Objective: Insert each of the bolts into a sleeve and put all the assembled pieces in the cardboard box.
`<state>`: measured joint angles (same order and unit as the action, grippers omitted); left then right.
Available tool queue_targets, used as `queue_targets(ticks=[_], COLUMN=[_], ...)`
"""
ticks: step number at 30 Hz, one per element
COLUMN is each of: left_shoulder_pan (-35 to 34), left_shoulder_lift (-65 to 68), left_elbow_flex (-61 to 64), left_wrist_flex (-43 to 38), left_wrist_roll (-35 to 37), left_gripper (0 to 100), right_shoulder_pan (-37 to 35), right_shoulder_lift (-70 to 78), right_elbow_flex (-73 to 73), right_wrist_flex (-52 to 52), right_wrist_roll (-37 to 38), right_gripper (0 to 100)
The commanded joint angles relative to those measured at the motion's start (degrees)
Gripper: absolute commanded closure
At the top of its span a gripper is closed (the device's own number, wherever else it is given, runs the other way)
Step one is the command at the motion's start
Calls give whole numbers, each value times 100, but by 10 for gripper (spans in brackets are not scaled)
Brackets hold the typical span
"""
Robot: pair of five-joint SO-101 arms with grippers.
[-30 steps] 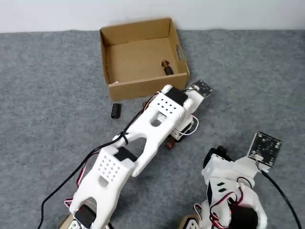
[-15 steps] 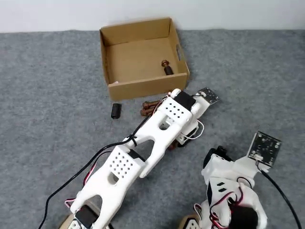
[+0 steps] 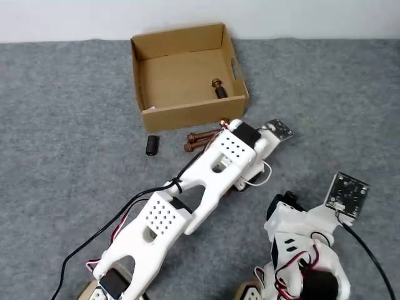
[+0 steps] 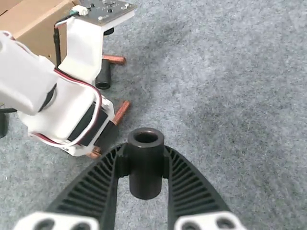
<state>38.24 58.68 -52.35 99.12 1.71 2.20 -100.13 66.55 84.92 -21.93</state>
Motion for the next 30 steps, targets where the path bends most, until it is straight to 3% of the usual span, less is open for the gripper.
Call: queue_targets(ticks=[1, 5, 8, 19, 25, 30], left_shoulder_pan=[-35, -141, -396, -1521, -2514, -3376], left_shoulder_lift=[-862, -1503, -1899, -3974, -4826, -4958], left_elbow_flex=[-127, -119, -110, 2422, 3521, 4224], left_wrist_flex=[141, 141, 141, 132, 132, 132], left_wrist_roll=[-18, 44, 668, 3798, 5925, 6963], left_gripper=[994, 995, 995, 995, 995, 995], right_shoulder_pan=[31, 31, 31, 22, 22, 22], right_shoulder_lift=[-22, -22, -22, -22, -22, -22], right_elbow_flex=[-26, -26, -26, -26, -26, -26], right_wrist_flex=[-136, -145, -145, -145, -145, -145], right_wrist_roll=[44, 44, 44, 35, 35, 35], right_gripper=[991, 991, 991, 991, 991, 991])
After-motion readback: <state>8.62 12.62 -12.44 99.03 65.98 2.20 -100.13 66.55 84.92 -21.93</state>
